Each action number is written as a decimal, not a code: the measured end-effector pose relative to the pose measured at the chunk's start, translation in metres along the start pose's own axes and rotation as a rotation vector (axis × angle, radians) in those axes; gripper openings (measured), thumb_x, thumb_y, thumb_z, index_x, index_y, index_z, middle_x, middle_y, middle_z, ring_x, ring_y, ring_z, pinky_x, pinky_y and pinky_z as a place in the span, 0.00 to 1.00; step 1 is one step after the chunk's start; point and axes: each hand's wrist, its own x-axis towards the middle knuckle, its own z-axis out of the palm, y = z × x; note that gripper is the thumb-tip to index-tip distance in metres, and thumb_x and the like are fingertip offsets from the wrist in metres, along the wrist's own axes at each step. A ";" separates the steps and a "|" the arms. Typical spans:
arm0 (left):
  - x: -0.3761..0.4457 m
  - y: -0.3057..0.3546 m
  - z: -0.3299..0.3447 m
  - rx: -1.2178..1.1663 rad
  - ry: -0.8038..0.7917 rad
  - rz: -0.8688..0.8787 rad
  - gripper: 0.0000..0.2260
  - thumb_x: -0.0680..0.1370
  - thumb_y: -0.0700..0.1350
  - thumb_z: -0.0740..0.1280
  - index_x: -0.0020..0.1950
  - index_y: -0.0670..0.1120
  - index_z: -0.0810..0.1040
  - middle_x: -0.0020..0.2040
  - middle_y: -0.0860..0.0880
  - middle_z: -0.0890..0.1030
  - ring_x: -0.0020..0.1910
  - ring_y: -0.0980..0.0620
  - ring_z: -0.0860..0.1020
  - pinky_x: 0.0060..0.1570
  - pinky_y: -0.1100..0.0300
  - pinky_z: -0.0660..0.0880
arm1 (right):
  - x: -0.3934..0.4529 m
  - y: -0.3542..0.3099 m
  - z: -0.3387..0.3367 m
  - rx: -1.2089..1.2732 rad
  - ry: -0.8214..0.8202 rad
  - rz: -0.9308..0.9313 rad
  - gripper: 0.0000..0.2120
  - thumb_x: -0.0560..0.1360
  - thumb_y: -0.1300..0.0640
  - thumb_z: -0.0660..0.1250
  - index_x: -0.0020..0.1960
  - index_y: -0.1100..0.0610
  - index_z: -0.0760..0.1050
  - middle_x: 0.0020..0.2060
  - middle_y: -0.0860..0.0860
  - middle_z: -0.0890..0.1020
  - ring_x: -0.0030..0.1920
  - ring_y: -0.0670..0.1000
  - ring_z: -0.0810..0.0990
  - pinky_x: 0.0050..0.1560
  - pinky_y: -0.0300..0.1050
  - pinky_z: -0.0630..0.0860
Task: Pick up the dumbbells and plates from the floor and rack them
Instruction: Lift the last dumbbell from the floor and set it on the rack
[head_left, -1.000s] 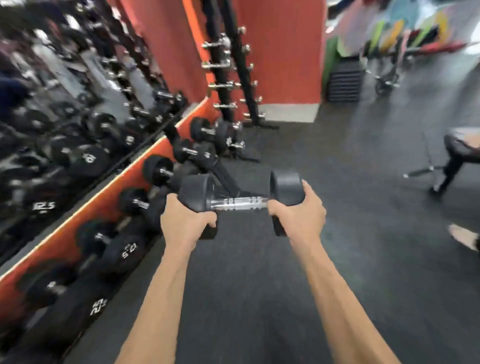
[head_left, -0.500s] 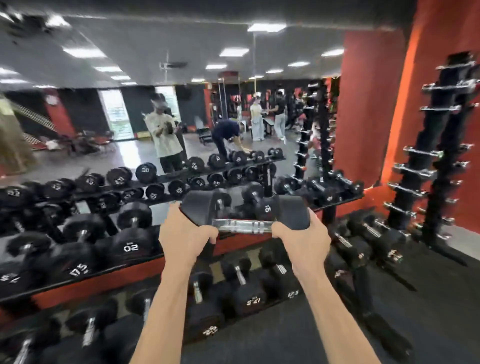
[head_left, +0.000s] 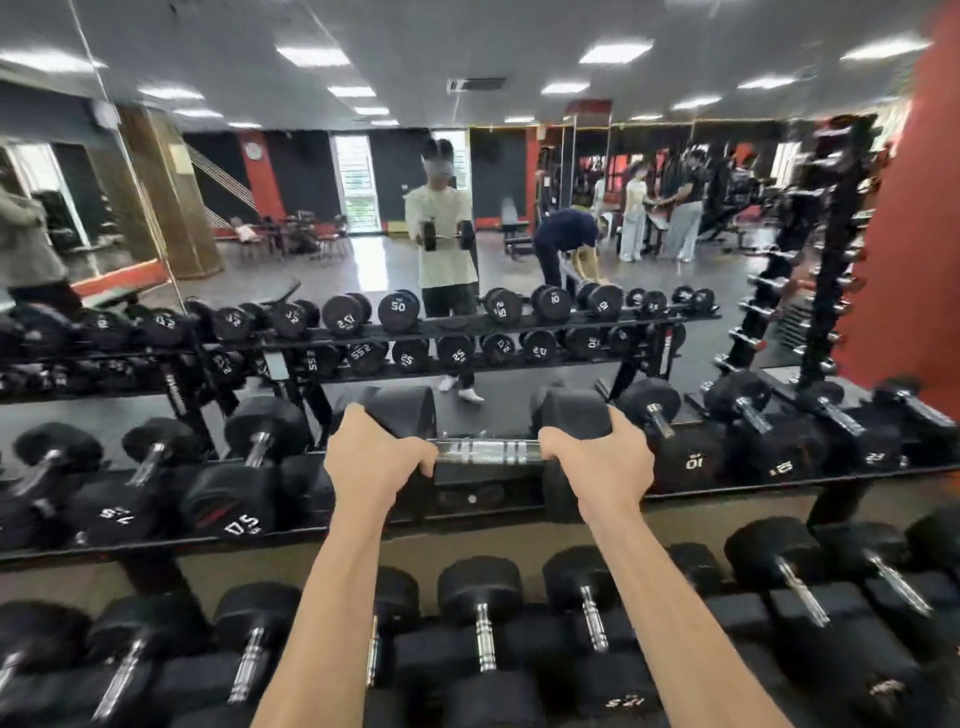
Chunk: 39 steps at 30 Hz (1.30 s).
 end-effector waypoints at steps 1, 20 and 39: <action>0.018 -0.004 0.009 0.018 -0.002 -0.018 0.28 0.59 0.39 0.80 0.53 0.40 0.71 0.38 0.46 0.77 0.32 0.53 0.74 0.25 0.61 0.68 | 0.018 0.005 0.016 -0.012 -0.015 0.015 0.30 0.59 0.51 0.77 0.61 0.54 0.82 0.54 0.52 0.86 0.54 0.57 0.84 0.58 0.55 0.82; 0.315 -0.094 0.154 0.364 -0.355 -0.041 0.30 0.57 0.47 0.82 0.50 0.43 0.69 0.43 0.46 0.75 0.54 0.39 0.81 0.41 0.57 0.69 | 0.184 0.095 0.247 -0.248 0.179 0.417 0.16 0.58 0.49 0.78 0.44 0.51 0.82 0.37 0.46 0.84 0.43 0.54 0.80 0.47 0.45 0.77; 0.457 -0.068 0.309 0.555 -0.898 0.413 0.46 0.60 0.37 0.80 0.77 0.43 0.69 0.65 0.38 0.80 0.56 0.38 0.82 0.36 0.60 0.71 | 0.200 0.132 0.344 -0.121 0.616 0.871 0.43 0.63 0.44 0.80 0.71 0.61 0.71 0.59 0.58 0.84 0.61 0.63 0.83 0.60 0.52 0.78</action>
